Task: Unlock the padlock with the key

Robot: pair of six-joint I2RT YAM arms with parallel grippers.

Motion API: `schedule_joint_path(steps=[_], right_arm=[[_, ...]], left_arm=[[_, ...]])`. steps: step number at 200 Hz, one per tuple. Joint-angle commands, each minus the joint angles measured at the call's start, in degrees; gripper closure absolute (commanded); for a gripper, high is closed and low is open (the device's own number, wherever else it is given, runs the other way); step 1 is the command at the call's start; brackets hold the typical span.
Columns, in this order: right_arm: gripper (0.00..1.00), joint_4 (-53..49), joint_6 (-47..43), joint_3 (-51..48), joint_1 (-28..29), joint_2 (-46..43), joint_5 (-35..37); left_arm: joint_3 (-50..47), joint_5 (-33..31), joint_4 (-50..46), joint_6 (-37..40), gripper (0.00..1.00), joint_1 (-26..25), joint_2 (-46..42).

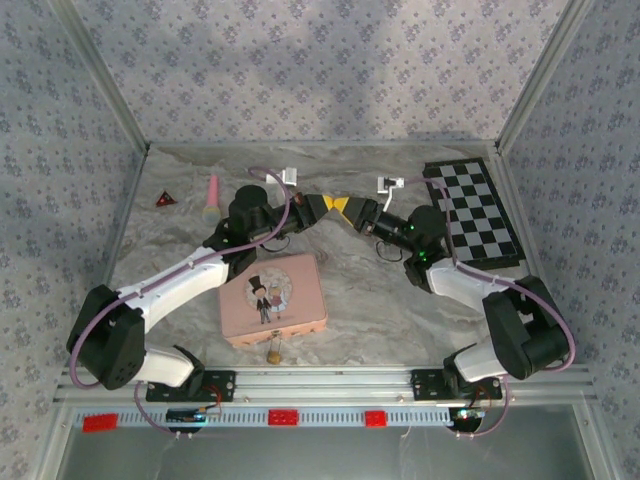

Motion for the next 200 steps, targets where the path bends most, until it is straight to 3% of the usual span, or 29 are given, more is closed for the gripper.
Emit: schedule_joint_path(steps=[1,36,129,200], right_arm=[[0.64,1.7,0.4,1.5,-0.1,0.1,-1.6],[0.71,1.3,0.5,2.0,-0.1,0.0,-2.1],[0.73,0.6,0.4,4.1,0.5,1.0,-3.9],[0.81,0.0,-0.1,4.1,0.3,1.4,-3.7]], left_arm=[[-0.3,0.4,2.7,-0.4,1.00,0.4,-1.1],[-0.5,0.1,2.9,-0.4,1.00,1.0,-1.0],[-1.0,0.4,4.3,-0.9,1.00,1.9,-0.4],[-1.2,0.4,4.5,-0.9,1.00,1.8,-0.2]])
